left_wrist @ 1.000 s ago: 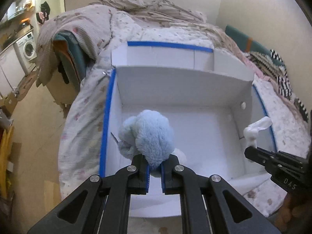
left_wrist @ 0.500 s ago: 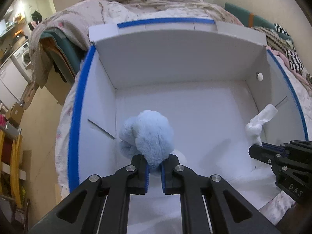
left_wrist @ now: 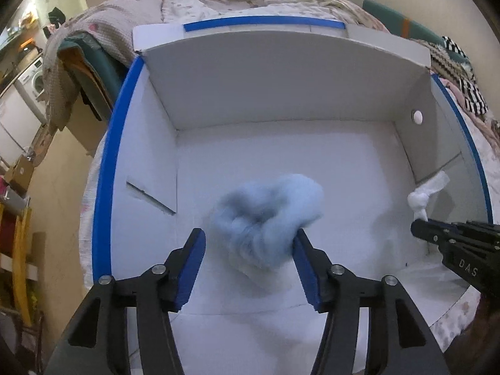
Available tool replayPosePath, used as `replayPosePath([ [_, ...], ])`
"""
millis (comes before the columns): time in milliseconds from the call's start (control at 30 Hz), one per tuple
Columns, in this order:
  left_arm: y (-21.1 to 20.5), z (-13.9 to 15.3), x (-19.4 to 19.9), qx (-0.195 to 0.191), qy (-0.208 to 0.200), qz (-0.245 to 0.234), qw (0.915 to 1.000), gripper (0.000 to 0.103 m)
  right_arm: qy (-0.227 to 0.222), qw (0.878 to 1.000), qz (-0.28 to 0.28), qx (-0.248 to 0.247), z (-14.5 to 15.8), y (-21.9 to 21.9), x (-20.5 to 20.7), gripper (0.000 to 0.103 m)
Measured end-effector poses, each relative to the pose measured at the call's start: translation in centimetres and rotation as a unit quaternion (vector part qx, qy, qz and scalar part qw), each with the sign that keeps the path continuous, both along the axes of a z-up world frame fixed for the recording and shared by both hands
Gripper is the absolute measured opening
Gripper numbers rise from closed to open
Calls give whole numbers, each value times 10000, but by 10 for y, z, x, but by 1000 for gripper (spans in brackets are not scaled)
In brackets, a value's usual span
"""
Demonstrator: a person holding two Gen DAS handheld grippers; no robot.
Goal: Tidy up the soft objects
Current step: 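Lower both held items into the box and open both tools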
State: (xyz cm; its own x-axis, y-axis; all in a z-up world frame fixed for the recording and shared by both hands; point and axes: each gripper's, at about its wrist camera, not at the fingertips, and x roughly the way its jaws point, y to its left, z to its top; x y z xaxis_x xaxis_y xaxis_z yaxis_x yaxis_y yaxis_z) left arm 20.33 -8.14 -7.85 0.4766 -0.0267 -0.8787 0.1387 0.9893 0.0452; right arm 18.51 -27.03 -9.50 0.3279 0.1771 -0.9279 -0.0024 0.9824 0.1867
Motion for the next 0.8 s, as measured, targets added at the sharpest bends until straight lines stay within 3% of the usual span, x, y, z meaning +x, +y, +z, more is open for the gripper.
replayPosePath([
  [67, -3, -1, -2, 127, -5, -35, 9999, 60, -24, 10000, 26, -22, 1, 3, -1, 9],
  [433, -6, 7, -8, 459, -191, 62, 9987, 66, -275, 9979, 478, 354, 13, 13, -6, 10],
  [500, -5, 8, -9, 383, -176, 98, 9991, 66, -297, 9973, 515, 437, 15, 12, -8, 12],
  [600, -1, 11, -9, 240, -166, 188, 9994, 66, -338, 9967, 465, 580, 17, 11, -5, 36],
  [667, 0, 14, -9, 167, -171, 236, 9994, 66, -442, 9957, 411, 704, 21, 8, -6, 68],
  [800, 0, 19, -9, 112, -177, 226, 9995, 66, -607, 9942, 353, 814, 26, 2, -4, 70],
])
